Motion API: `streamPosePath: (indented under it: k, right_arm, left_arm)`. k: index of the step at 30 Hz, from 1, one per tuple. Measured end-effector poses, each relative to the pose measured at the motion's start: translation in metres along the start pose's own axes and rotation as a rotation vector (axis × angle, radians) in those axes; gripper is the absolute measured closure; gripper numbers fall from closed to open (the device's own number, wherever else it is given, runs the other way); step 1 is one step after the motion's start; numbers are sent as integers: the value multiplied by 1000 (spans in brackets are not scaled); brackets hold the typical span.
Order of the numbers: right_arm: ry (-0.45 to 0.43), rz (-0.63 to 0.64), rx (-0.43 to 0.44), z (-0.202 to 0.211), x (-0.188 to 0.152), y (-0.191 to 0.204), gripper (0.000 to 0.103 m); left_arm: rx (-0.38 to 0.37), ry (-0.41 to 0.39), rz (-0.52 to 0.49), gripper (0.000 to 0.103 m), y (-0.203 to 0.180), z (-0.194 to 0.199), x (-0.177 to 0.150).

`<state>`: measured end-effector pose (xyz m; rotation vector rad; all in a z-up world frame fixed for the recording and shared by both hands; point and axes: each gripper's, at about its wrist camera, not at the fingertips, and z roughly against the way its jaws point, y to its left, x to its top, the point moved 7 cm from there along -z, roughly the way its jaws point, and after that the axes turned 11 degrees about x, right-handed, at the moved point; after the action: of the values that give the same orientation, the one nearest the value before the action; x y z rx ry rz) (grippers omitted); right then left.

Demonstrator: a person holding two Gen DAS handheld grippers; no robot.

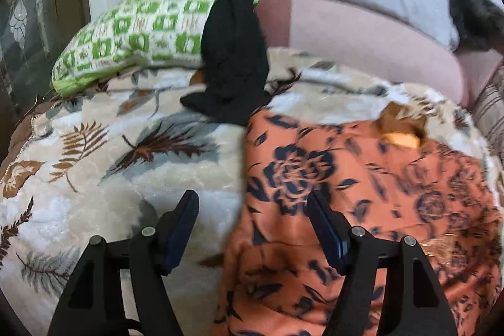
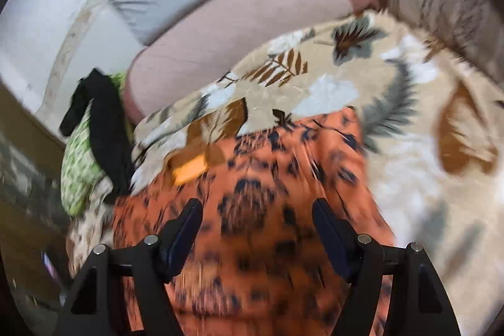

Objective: Fold small clothes
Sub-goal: 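Smooth the folded blouse flat with both grippers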

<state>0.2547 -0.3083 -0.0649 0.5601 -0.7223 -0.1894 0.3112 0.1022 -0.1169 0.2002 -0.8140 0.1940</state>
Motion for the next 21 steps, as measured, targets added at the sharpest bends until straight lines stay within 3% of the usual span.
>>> streamPosePath:
  k: [5, 9, 13, 21]
  right_arm:
    - [-95, -68, -8, 102, -91, -6, 28]
    - [-86, -48, -67, 162, -157, 5, 28]
    - [-46, 85, -138, 193, -185, 25, 28]
    - [-100, 146, -100, 236, -187, 56, 28]
  left_arm:
    - [6, -140, 31, 31, 5, 44, -16]
    - [57, -119, -7, 31, 3, 60, -47]
    - [44, -90, -11, 31, 12, 87, -82]
    - [44, -149, -44, 31, 17, 129, -92]
